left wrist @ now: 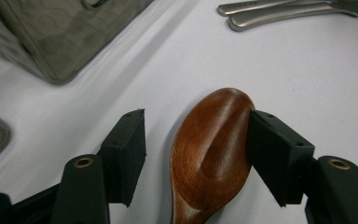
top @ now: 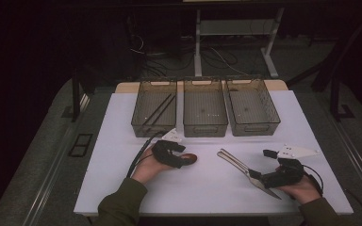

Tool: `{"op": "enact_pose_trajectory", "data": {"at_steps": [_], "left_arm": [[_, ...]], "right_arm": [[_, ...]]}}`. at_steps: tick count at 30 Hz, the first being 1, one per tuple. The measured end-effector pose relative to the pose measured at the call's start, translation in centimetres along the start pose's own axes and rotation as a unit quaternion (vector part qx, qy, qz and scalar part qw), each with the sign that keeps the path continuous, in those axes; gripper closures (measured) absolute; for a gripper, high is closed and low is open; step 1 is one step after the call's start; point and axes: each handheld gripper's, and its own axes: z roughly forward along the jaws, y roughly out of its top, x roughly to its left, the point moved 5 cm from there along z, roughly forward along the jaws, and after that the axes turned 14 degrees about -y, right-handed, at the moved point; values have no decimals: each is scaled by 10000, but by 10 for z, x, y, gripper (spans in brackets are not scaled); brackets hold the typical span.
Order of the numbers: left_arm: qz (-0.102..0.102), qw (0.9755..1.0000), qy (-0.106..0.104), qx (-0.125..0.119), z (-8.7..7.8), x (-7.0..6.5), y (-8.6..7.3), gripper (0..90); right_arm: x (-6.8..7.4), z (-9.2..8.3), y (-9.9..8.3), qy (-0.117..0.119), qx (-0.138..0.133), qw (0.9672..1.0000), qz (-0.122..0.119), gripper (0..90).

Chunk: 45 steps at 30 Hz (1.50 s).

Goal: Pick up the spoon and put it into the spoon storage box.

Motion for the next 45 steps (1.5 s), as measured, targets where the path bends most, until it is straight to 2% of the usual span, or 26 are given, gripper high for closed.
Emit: {"op": "enact_pose_trajectory", "data": {"at_steps": [6, 7, 9, 12, 21, 23, 24, 28, 32, 36, 41, 45], "left_arm": [[-24, 10000, -40, 52, 1, -2, -1, 401], [53, 9999, -49, 95, 0, -2, -1, 410], [9, 9999, -69, 98, 0, -3, -2, 428], [108, 9998, -112, 146, 0, -4, -2, 463], [191, 9992, -226, 263, -1, -10, -3, 553], [306, 9988, -247, 301, -1, -10, -3, 570], [241, 9989, -257, 300, -1, -11, -4, 581], [307, 9985, -276, 366, -1, -13, -4, 607], [350, 9982, -317, 381, 0, -14, -4, 640], [376, 9978, -343, 417, 0, -15, -4, 682], [445, 9971, -384, 476, 0, -17, -4, 735], [482, 9965, -433, 524, 1, -19, -4, 786]], "right_arm": [[0, 0, 0, -3, 0, 10000, 7, 9], [-1, 0, 0, -5, -2, 10000, 7, 10], [-1, -1, 0, -9, 2, 10000, 11, 10], [-1, -1, 0, -12, 5, 10000, 2, 10], [-1, -1, 0, -14, 14, 10000, 16, 10], [-1, -1, 0, -5, 1, 10000, -15, 10], [-1, 0, 0, -4, 4, 10000, -26, 10], [0, 0, -1, -14, 16, 10000, -97, 10], [1, 0, 0, -12, -91, 10000, -35, 10], [0, -1, 2, -113, -228, 9997, 67, 10], [1, 1, 1, -213, -249, 9994, -62, 9], [1, 2, 1, -278, -262, 9993, -50, 10]]}}
